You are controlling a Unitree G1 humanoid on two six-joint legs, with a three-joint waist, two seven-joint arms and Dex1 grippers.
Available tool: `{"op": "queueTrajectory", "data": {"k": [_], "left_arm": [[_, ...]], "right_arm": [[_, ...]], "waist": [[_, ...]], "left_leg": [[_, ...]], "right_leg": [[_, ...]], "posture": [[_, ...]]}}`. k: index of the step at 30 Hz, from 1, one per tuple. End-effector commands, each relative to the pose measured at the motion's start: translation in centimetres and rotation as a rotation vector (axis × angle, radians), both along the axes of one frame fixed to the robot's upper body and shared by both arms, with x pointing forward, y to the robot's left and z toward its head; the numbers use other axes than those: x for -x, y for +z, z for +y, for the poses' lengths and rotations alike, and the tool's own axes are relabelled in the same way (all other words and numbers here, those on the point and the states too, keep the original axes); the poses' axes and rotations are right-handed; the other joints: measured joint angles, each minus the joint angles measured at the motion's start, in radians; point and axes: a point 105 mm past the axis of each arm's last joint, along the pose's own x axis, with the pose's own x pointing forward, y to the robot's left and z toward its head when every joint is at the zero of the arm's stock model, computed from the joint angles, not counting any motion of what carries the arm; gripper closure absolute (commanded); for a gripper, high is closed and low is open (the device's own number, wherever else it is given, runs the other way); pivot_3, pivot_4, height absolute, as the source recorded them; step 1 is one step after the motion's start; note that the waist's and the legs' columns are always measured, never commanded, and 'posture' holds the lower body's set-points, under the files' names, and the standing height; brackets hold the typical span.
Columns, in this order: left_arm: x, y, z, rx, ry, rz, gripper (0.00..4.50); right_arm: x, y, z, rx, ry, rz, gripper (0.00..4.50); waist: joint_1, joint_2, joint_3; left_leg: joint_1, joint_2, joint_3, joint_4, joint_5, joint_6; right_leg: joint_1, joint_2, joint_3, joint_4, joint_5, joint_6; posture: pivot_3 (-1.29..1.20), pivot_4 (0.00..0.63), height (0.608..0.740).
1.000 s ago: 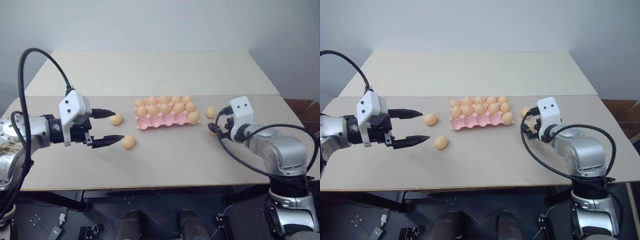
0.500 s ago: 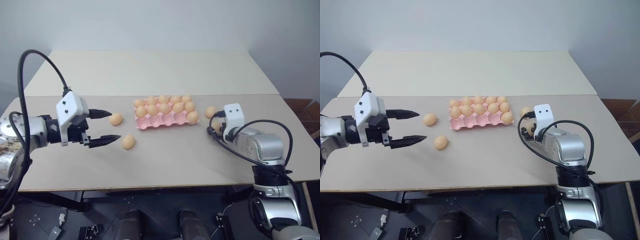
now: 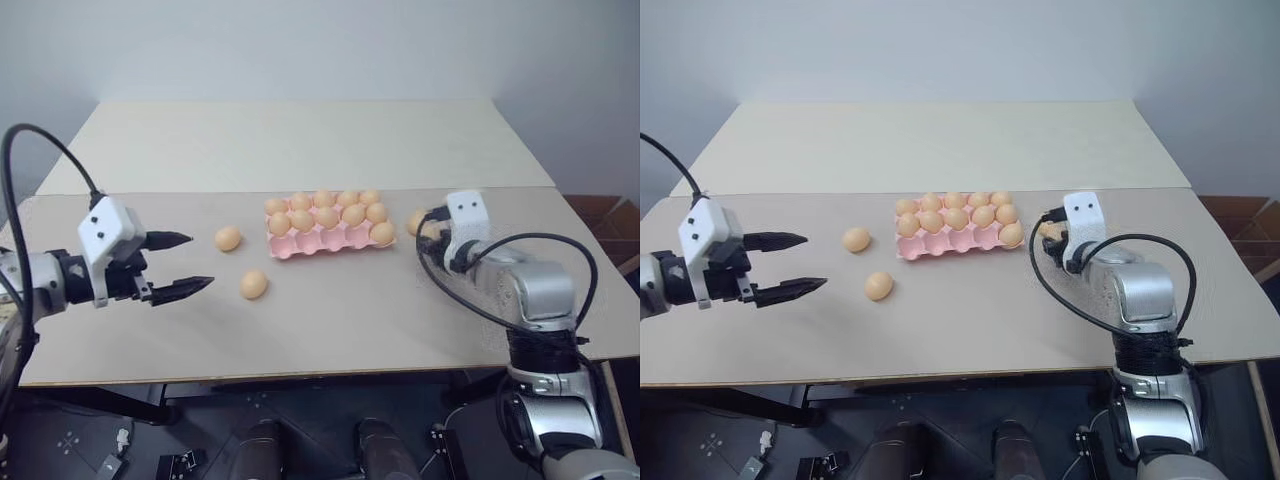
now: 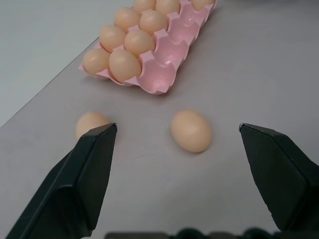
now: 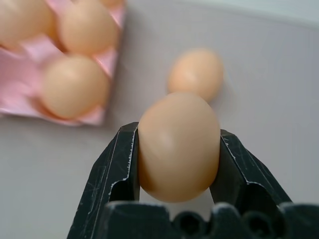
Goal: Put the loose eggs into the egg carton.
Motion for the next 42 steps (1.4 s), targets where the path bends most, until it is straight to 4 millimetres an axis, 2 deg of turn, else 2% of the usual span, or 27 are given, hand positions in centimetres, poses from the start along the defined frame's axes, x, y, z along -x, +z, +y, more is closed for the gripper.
{"op": "queueTrajectory", "data": {"k": [1,5,11,19,25,30,33,37,42], "left_arm": [[0.4,1.2,-0.2,-0.008,-0.005,-0.05,0.25],[0.4,1.2,-0.8,0.006,-0.032,-0.053,0.25],[0.7,1.4,-1.5,0.014,-0.067,-0.05,0.25],[0.9,1.3,-1.8,0.017,-0.073,-0.047,0.25],[0.9,1.3,-1.8,0.017,-0.071,-0.048,0.25],[0.9,1.3,-1.9,0.016,-0.07,-0.049,0.25],[0.9,1.3,-2.0,0.017,-0.069,-0.05,0.25],[1.0,1.4,-1.9,0.027,-0.064,-0.055,0.25],[1.2,1.9,-1.6,0.051,-0.032,-0.067,0.25]], "right_arm": [[0.9,3.1,3.1,-0.027,0.104,-0.121,2.83],[0.0,2.9,5.8,-0.04,0.13,-0.144,2.83],[-1.2,1.9,7.9,-0.064,0.138,-0.132,2.83],[-2.1,1.1,9.7,-0.055,0.178,-0.122,2.84],[-2.7,0.5,9.9,-0.053,0.174,-0.104,2.84],[-2.7,0.1,10.0,-0.043,0.18,-0.095,1.18],[-2.7,0.5,9.8,-0.041,0.177,-0.113,0.08],[-1.6,2.6,9.3,-0.08,0.201,-0.174,0.03],[1.7,5.4,7.2,-0.089,0.291,-0.293,0.03]], "waist": [[-0.001,0.0,0.0],[-0.008,0.0,0.0],[-0.01,0.0,0.0],[-0.014,0.0,0.0],[-0.015,0.0,0.0],[-0.014,0.0,0.0],[-0.014,0.0,0.0],[-0.014,0.0,0.0],[-0.008,0.0,0.0]], "left_leg": [[0.0,0.0,0.0,0.0,0.0,0.0],[0.0,0.0,0.0,0.0,0.0,0.0],[0.0,0.0,0.0,0.0,0.0,0.0],[0.0,0.0,-0.001,0.0,0.0,0.0],[0.0,0.0,-0.001,0.0,0.0,0.0],[0.0,0.0,-0.001,0.0,0.0,0.0],[0.0,0.0,-0.001,0.0,0.0,0.0],[0.0,0.0,-0.001,0.0,0.0,0.0],[-0.001,0.0,-0.001,-0.001,0.0,0.0]], "right_leg": [[0.0,0.0,0.0,0.0,0.0,0.0],[0.0,0.0,0.0,0.0,0.0,0.0],[0.0,0.0,0.0,0.0,0.0,0.0],[-0.001,0.0,0.0,0.0,0.0,0.0],[-0.001,0.0,0.0,0.0,0.0,0.0],[-0.001,0.0,0.0,0.0,0.0,0.0],[-0.001,0.0,0.0,0.0,0.0,0.0],[-0.001,0.0,0.0,0.0,0.0,0.0],[-0.001,0.0,-0.001,0.0,0.0,0.0]], "posture": [[0.0,0.15,0.74],[0.0,0.15,0.74],[0.0,0.15,0.74],[0.0,0.15,0.74],[0.0,0.15,0.74],[0.0,0.15,0.74],[0.0,0.15,0.74],[0.0,0.15,0.74],[0.0,0.15,0.74]]}}
